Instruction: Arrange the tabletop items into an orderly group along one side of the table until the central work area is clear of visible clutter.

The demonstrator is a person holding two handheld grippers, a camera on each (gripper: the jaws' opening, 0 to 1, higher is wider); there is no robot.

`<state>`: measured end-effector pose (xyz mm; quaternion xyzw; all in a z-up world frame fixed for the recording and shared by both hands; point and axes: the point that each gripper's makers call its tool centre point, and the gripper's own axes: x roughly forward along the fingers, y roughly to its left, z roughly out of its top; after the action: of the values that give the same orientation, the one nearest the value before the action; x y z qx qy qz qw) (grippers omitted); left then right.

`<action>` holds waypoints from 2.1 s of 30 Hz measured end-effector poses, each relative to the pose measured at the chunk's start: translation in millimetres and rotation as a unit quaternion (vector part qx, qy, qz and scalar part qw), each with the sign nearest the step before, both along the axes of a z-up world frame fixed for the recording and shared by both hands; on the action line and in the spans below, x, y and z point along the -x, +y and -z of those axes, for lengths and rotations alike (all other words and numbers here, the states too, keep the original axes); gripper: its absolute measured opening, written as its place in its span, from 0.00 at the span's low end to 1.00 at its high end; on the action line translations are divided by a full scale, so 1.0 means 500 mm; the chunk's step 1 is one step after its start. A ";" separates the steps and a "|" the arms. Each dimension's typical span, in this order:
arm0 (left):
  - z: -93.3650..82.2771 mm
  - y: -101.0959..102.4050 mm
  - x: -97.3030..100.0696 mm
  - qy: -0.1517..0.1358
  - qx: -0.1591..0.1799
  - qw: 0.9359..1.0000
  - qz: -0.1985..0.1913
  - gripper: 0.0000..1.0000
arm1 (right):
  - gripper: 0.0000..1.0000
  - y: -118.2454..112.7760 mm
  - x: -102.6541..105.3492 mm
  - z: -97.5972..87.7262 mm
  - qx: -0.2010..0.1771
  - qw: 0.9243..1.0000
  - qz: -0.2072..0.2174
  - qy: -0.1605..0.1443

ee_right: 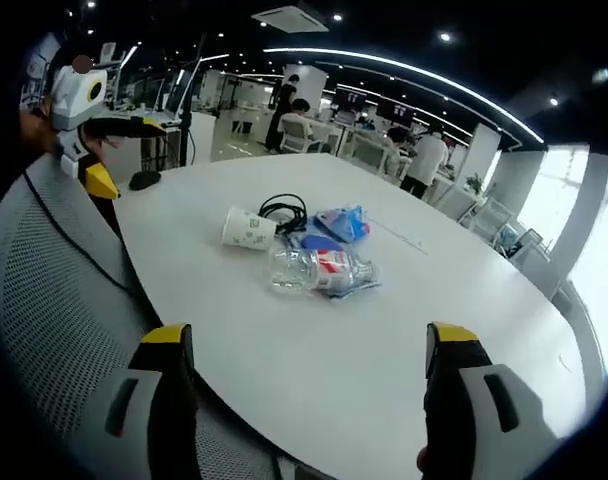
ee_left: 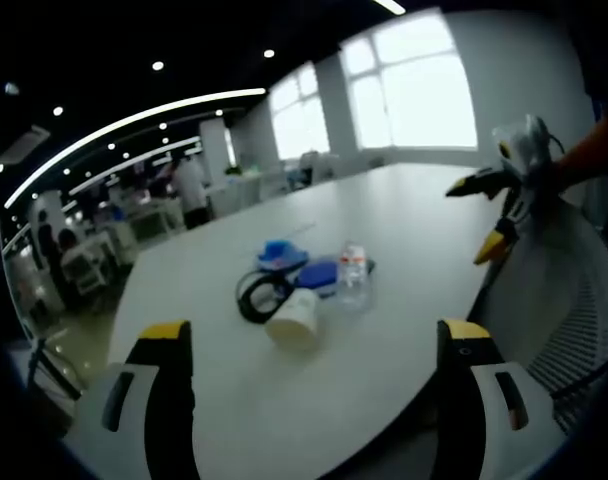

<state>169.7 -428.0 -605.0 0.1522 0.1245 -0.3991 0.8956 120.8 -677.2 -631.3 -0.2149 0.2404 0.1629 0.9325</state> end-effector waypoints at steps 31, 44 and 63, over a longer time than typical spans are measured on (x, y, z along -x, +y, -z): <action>-0.007 0.001 -0.004 -0.005 0.007 1.000 -0.004 1.00 | 0.94 0.000 -0.152 -0.006 0.055 0.995 -0.084 0.015; -0.004 -0.002 -0.004 -0.002 0.006 1.000 -0.001 1.00 | 0.89 0.003 -0.192 0.036 -0.039 0.999 -0.006 0.035; -0.003 -0.002 -0.005 -0.002 0.006 1.000 -0.003 1.00 | 0.83 0.020 -0.243 0.068 -0.176 0.978 0.095 0.056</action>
<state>172.4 -428.8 -603.4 0.1471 0.1211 -0.3971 0.8978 242.4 -667.1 -665.5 -0.0141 0.2788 0.1248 0.9521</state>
